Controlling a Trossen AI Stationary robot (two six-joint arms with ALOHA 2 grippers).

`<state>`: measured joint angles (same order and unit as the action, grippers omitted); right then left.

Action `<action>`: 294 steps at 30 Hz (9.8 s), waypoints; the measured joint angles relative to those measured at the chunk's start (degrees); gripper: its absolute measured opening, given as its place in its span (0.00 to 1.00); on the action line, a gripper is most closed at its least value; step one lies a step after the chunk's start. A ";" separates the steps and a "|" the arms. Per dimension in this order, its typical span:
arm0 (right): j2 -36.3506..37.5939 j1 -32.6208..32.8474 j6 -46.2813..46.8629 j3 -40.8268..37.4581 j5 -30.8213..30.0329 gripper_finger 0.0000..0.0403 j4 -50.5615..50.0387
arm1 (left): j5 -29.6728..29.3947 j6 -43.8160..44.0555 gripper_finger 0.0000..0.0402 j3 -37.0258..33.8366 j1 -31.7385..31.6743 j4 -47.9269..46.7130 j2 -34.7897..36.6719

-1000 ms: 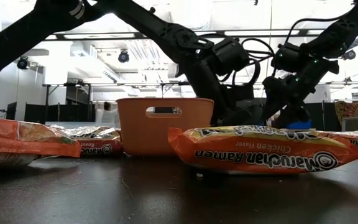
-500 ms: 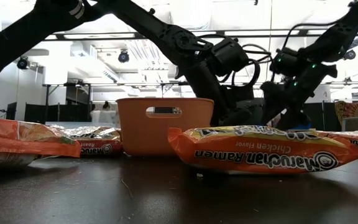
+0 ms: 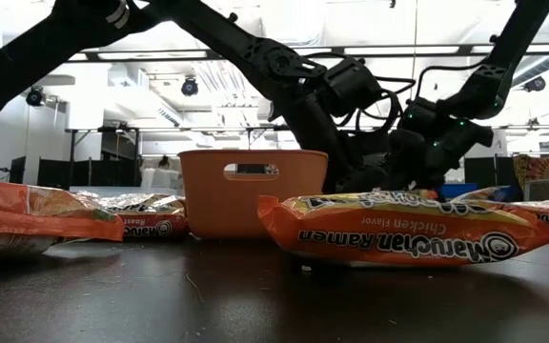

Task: Sort Maruchan noodles
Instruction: Put the orange bag into the white bin, then put the red bag into the transparent bin

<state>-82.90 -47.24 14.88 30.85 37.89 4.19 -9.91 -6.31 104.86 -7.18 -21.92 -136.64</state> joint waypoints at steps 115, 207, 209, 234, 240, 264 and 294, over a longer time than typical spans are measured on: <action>-30.23 7.93 20.63 80.19 -29.83 0.15 -55.62 | -0.17 -13.67 0.00 -69.09 -7.88 20.26 83.54; -33.81 9.48 19.77 87.74 -21.56 0.02 -61.62 | -0.17 -14.19 0.00 -69.00 -7.89 20.18 83.38; -33.81 9.48 19.97 88.14 -20.93 0.02 -61.89 | -0.17 -14.19 0.00 -69.00 -7.88 20.18 83.37; -36.38 9.33 18.09 88.97 -27.43 0.02 -68.03 | -0.17 -14.19 0.00 -69.00 -7.89 20.24 83.36; -37.58 9.48 15.21 88.96 -29.16 0.03 -66.41 | -0.17 -14.19 0.00 -69.00 -7.89 20.26 83.36; -33.52 10.04 4.95 92.27 -37.11 0.35 -74.23 | -0.17 -13.15 0.00 -69.00 -7.89 20.26 83.36; 14.72 31.11 -20.65 14.47 -35.96 0.14 1.35 | 5.15 39.23 0.00 -68.98 -4.59 -2.08 82.39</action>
<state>-68.18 -16.13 -5.77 45.32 1.93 5.54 -4.76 32.93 35.88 -11.77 -24.00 -54.25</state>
